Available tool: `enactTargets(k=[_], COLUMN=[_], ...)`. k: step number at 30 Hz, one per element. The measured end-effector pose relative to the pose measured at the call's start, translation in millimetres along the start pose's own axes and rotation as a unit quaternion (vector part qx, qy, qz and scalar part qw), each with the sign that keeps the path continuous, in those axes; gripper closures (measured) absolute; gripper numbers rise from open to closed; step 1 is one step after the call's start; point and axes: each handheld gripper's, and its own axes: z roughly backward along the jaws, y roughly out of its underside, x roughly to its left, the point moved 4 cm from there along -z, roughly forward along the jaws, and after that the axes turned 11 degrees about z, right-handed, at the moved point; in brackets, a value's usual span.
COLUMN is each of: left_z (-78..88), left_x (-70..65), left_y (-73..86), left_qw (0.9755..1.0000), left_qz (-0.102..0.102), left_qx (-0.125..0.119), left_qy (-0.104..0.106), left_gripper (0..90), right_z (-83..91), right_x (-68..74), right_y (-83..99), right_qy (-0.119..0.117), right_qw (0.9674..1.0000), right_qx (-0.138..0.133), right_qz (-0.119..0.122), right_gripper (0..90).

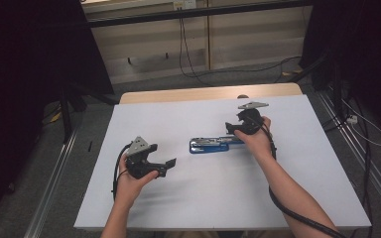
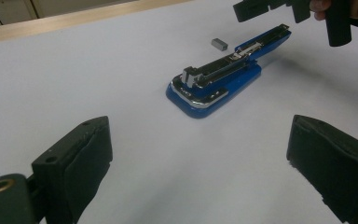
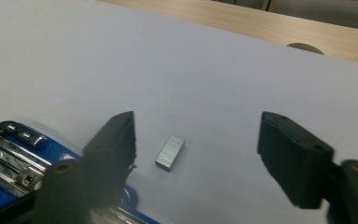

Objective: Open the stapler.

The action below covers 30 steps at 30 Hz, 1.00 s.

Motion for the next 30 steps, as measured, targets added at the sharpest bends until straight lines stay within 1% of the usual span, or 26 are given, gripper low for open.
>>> enactTargets(k=[2,3,4,5,6,7,10,12,15,16,17,19,23,28,30], left_z=[-0.2,-0.1,0.2,0.5,1.3,1.9,2.7,2.3,1.6,1.6,1.6,1.5,1.4,2.0,2.5], left_x=[-1.5,-1.5,-1.3,-0.9,0.1,0.4,1.5,2.3,3.1,3.1,2.9,2.4,2.6,2.9,4.4], left_y=[0.1,0.2,0.2,0.1,-0.2,-0.3,-1.0,-0.9,-0.6,-0.6,-0.8,-1.0,-1.0,-2.2,-2.1], left_qw=[1.0000,1.0000,1.0000,1.0000,1.0000,1.0000,1.0000,1.0000,1.0000,0.9999,0.9999,0.9999,0.9999,0.9999,0.9999], left_qz=[-0.007,-0.009,-0.007,-0.006,-0.008,-0.006,-0.005,-0.006,-0.008,-0.009,-0.009,-0.009,-0.010,-0.009,-0.012], left_qx=[0.002,0.002,0.002,0.001,0.000,-0.001,-0.005,-0.004,-0.003,-0.002,-0.003,-0.004,-0.004,-0.008,-0.005], left_qy=[0.000,0.001,0.000,0.000,-0.001,-0.001,0.000,0.000,0.004,0.004,0.006,0.008,0.006,0.005,0.003], left_gripper=[6.8,6.8,6.8,6.8,6.8,6.8,6.8,7.0,7.0,7.0,7.0,7.2,7.6,8.0,8.2], right_z=[-3.7,-5.3,-6.6,-8.2,-9.8,-11.1,-16.2,-20.1,-24.7,-26.1,-27.7,-29.6,-32.3,-35.7,-37.5], right_x=[0.9,1.2,1.8,2.1,2.3,2.5,4.2,5.7,9.3,10.4,10.9,12.9,15.6,17.7,19.4], right_y=[0.2,0.3,0.2,0.1,0.1,0.5,2.4,3.1,3.3,3.4,3.5,2.8,1.1,-1.6,-2.6], right_qy=[-0.006,-0.007,-0.008,-0.009,-0.007,-0.004,-0.011,-0.014,-0.014,-0.015,-0.016,-0.019,-0.020,-0.021,-0.024], right_qw=[0.9999,0.9998,0.9997,0.9996,0.9996,0.9994,0.9988,0.9985,0.9981,0.9979,0.9978,0.9977,0.9967,0.9943,0.9933], right_qx=[0.009,0.014,0.020,0.025,0.027,0.034,0.047,0.051,0.059,0.062,0.064,0.066,0.078,0.104,0.112], right_qz=[-0.006,-0.010,-0.011,-0.008,-0.005,-0.006,-0.013,-0.013,-0.007,-0.002,0.005,0.004,0.005,0.013,0.016], right_gripper=[33.2,36.0,39.8,41.3,42.2,43.5,48.5,49.7,54.6,58.1,59.1,61.7,63.0,64.2,64.3])
